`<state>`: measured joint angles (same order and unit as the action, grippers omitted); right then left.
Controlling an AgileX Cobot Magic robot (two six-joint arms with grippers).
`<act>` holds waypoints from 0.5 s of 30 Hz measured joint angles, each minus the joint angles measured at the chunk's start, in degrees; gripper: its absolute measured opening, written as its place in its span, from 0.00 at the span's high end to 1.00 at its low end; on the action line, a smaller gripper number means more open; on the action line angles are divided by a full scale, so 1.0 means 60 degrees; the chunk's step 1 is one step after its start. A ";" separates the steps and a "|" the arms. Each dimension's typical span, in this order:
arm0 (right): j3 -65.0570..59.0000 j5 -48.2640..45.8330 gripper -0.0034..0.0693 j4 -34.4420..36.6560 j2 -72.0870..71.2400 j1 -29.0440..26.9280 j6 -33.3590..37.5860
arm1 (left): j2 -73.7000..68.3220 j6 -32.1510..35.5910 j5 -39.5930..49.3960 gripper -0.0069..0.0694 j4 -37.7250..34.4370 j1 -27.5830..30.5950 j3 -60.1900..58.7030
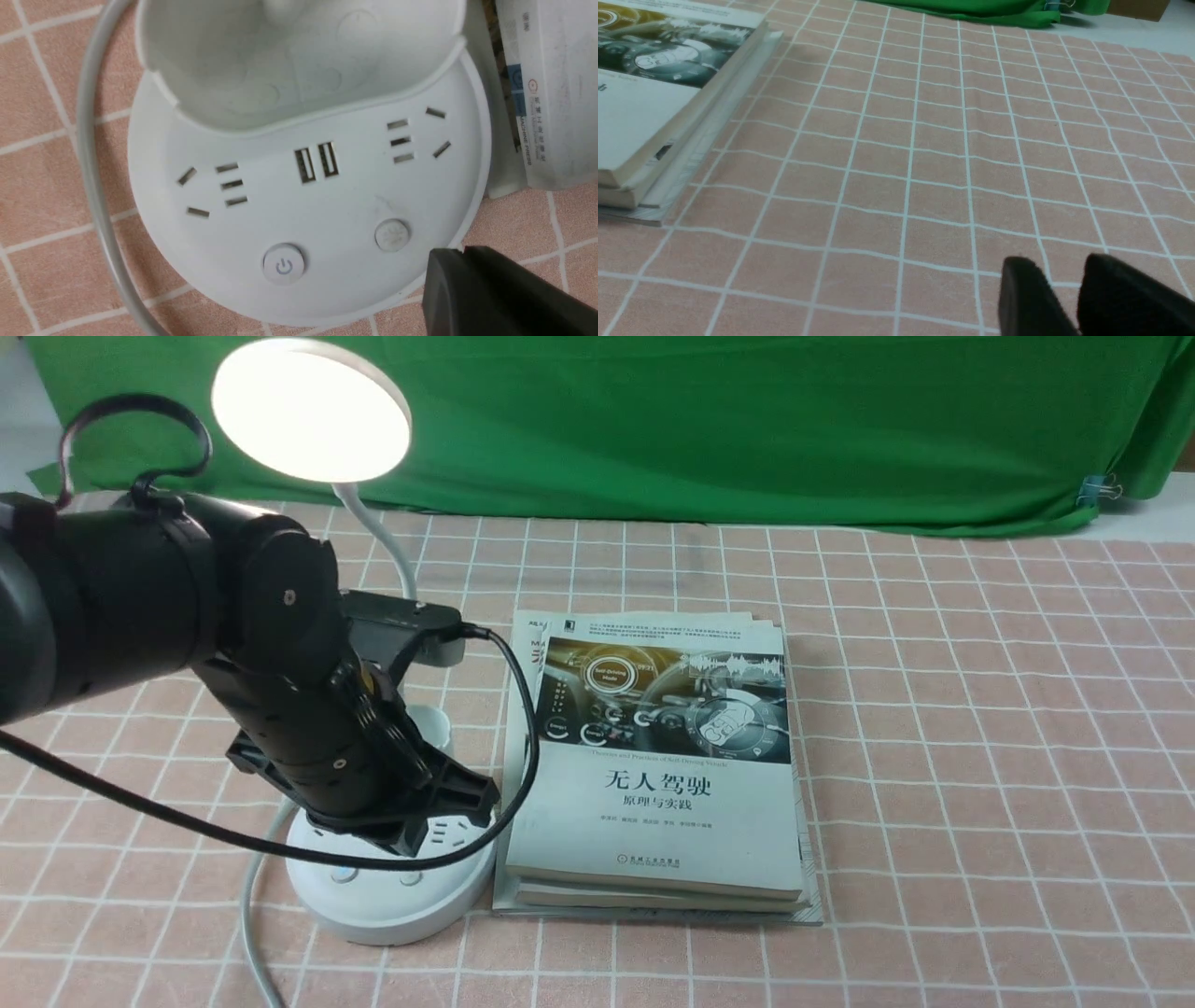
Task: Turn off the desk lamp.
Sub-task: Use the left arm to press the button switch on the lamp holder
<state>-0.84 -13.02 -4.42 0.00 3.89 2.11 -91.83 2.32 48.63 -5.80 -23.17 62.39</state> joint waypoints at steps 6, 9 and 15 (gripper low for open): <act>0.0000 0.0000 0.62 0.0000 0.0000 0.0000 0.0000 | -0.0100 -0.0008 -0.0071 0.90 0.0008 -0.0012 -0.0041; 0.0000 0.0000 0.62 0.0000 0.0000 0.0000 0.0000 | -0.0564 -0.0008 -0.0145 0.90 0.0008 -0.0023 -0.0087; 0.0000 0.0000 0.62 0.0000 0.0000 0.0000 0.0000 | -0.1214 -0.0008 -0.0256 0.90 0.0017 -0.0023 -0.0075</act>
<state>-0.84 -13.02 -4.42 0.00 3.89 2.11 -99.11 2.27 47.10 -5.70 -23.31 61.94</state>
